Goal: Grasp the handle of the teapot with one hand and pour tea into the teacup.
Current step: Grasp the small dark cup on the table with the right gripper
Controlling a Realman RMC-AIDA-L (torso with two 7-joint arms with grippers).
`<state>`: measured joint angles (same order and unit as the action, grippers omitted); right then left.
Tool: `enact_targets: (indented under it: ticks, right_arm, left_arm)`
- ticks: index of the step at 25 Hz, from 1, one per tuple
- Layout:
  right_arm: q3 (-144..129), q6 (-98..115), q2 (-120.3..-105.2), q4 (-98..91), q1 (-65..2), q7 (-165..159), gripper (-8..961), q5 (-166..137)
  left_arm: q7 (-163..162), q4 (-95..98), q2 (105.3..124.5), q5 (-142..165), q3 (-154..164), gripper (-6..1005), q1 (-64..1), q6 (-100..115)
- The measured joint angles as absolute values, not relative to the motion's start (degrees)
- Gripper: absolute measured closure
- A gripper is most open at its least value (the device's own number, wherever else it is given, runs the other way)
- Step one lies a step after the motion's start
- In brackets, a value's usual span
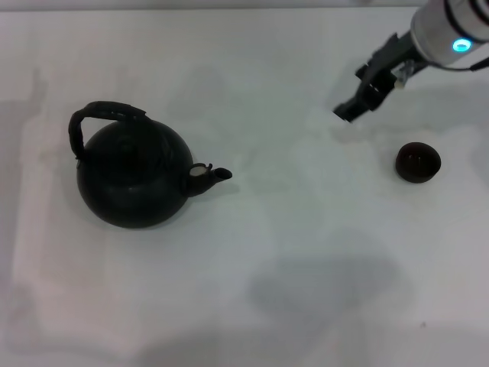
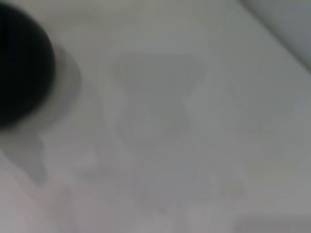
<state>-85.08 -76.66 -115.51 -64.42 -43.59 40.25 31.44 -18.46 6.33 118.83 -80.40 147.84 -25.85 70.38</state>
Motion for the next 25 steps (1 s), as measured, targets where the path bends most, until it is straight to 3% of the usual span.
enact_targets:
  ticks: [25]
  right_arm:
    - [-90.9, -80.2, -115.55, -58.6, -44.2, 31.4, 200, 25.7]
  left_arm:
    - [-18.1, 4.9, 118.67, -83.3, 147.7, 104, -28.2, 70.2]
